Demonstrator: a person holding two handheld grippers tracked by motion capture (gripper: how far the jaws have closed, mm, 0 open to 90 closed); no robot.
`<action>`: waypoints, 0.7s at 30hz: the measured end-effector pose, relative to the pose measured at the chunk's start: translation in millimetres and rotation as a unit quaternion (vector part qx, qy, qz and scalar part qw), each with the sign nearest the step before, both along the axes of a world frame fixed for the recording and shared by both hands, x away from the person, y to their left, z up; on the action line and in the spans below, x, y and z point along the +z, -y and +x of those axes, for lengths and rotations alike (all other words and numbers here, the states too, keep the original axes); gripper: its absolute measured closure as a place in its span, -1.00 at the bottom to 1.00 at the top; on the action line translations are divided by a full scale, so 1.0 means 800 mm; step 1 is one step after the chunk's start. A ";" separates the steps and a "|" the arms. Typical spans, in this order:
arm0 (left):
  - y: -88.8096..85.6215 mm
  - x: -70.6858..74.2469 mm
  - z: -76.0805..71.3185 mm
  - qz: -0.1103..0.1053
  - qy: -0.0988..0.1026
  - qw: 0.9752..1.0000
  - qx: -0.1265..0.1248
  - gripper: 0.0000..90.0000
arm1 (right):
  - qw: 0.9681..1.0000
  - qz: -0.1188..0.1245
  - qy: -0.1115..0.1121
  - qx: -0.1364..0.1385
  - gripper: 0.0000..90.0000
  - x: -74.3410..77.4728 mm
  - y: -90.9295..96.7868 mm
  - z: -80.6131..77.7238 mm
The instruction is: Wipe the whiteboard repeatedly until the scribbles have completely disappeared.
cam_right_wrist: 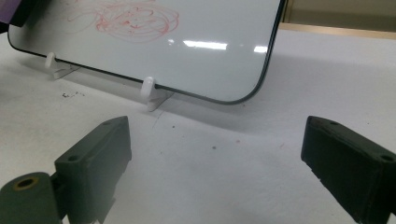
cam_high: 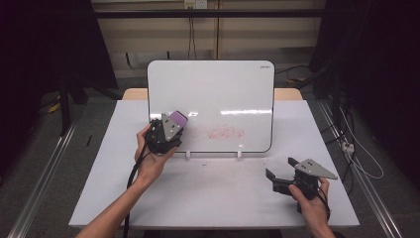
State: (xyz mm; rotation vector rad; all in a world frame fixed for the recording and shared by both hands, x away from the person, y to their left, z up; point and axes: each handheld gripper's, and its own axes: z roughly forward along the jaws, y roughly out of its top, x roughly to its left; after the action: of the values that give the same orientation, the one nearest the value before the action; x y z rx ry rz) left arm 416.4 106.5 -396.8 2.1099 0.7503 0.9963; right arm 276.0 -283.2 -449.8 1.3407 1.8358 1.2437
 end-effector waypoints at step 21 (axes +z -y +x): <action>0.027 -0.029 -0.016 0.033 0.021 0.999 -0.024 -0.08 | 1.000 0.003 0.000 0.007 -0.81 0.001 -0.001 0.000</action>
State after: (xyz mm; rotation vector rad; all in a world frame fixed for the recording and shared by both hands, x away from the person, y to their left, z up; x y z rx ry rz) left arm 403.9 84.5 -420.0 2.1462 0.6510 1.0479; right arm 275.6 -282.3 -449.4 1.3342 1.8463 1.2578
